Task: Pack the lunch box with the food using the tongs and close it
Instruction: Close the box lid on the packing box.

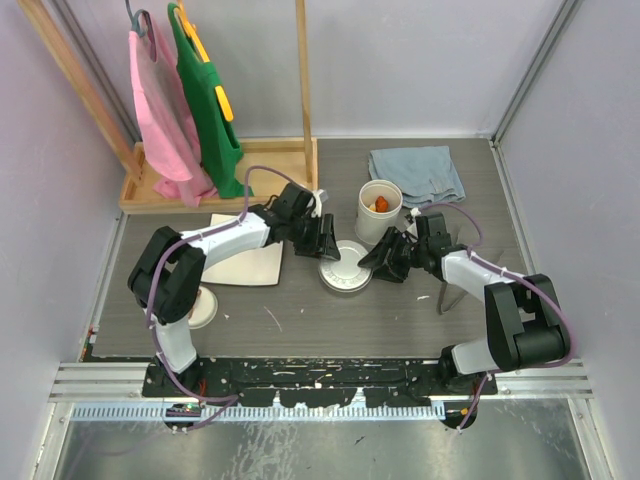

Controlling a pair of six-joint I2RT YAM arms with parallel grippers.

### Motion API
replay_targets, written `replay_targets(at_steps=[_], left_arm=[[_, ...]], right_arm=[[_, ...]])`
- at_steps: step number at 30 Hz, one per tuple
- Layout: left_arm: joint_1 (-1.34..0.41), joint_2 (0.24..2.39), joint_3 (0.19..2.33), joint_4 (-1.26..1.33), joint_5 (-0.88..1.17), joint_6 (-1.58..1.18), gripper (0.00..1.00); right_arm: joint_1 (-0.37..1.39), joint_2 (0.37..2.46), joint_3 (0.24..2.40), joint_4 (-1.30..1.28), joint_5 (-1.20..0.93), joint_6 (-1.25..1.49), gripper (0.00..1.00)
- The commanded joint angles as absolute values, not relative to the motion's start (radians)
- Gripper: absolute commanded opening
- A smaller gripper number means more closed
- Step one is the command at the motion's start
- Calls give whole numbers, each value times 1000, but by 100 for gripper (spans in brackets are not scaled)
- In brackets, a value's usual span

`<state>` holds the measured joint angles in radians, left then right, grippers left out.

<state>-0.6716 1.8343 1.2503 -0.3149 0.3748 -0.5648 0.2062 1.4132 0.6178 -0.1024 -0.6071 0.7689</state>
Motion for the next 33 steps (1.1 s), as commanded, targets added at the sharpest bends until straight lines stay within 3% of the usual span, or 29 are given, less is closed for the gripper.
replay_targets(at_steps=[1,8,20,33], left_arm=[[-699,1851,1272,-287,466,-586,42],[-703,1807,1221,-265,553,-623,39],[-723,1657,1066,-362,581,-596,39],[-730,1708,1153,-466,551,-516,41]], right_arm=[[226,1396,626,-55,-630,762,60],[284,1362,629,-47,-722,754,59],[442,1095,501,-104,-711,807,59],[432,1182,627,-291,-507,667,68]])
